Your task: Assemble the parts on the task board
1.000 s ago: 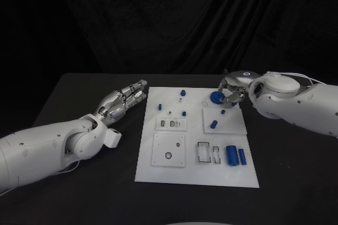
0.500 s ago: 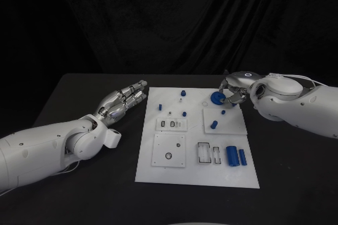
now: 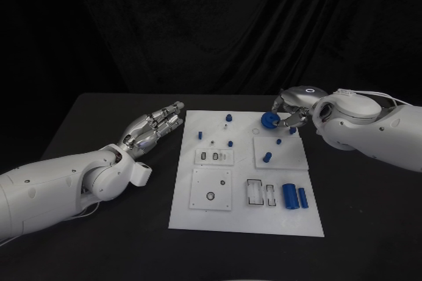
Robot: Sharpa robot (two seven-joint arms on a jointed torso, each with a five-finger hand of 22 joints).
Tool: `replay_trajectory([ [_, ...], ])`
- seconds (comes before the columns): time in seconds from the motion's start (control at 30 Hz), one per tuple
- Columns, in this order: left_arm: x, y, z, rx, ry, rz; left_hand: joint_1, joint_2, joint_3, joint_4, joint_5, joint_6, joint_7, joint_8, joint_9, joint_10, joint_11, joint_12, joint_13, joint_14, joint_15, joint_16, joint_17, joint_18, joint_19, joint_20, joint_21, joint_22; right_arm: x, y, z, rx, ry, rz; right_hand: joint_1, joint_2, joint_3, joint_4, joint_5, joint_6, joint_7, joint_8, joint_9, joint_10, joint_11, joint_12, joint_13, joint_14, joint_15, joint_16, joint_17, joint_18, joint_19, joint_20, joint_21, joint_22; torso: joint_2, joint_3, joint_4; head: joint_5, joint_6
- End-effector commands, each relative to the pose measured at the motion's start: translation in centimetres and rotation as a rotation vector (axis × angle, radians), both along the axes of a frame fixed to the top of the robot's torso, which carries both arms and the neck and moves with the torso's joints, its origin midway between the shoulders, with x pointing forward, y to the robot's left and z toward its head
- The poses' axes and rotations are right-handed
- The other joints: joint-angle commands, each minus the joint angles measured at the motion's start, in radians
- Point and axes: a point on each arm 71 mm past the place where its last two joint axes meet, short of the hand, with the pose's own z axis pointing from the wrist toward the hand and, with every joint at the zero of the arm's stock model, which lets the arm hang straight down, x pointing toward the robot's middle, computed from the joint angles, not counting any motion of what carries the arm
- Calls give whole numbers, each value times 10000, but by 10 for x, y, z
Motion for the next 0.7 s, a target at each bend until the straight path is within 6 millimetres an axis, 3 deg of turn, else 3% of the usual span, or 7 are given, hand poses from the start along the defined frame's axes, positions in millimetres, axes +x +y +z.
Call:
replay_trajectory([
  [0.03,-1,-1,2,-260,-335,-120,73,-13,65,5,44,-37,34,47,-3,11,66,18,12,4,93,-32,-12,101,22,76,58,13,-2,3,6,119,-301,94,-54,24,-18,-42,19,562,-492,114,1140,1058,-85,26,2631,1030,-86,29,2634,-170,895,-76,26,2546,-21,-3,2,19,-7],
  [0.23,-1,-1,2,-256,-335,-116,72,-16,68,7,43,-35,36,49,-2,13,70,20,12,5,100,-32,-12,101,24,84,59,13,-7,11,12,174,-334,312,-76,20,-28,-32,22,549,-489,107,1157,1058,-86,26,2631,1030,-90,29,2634,-175,905,-82,40,2551,-19,5,-7,80,-24],
  [0.7,-1,-4,2,-267,-324,-165,71,-19,71,8,41,-32,39,50,-2,14,74,22,13,5,108,-31,-11,101,26,94,60,14,-15,43,17,155,-150,1125,-112,33,-30,-9,31,490,-477,66,1176,1058,-84,26,2631,1030,-94,29,2634,-179,916,-90,57,2557,20,12,4,25,11],
])
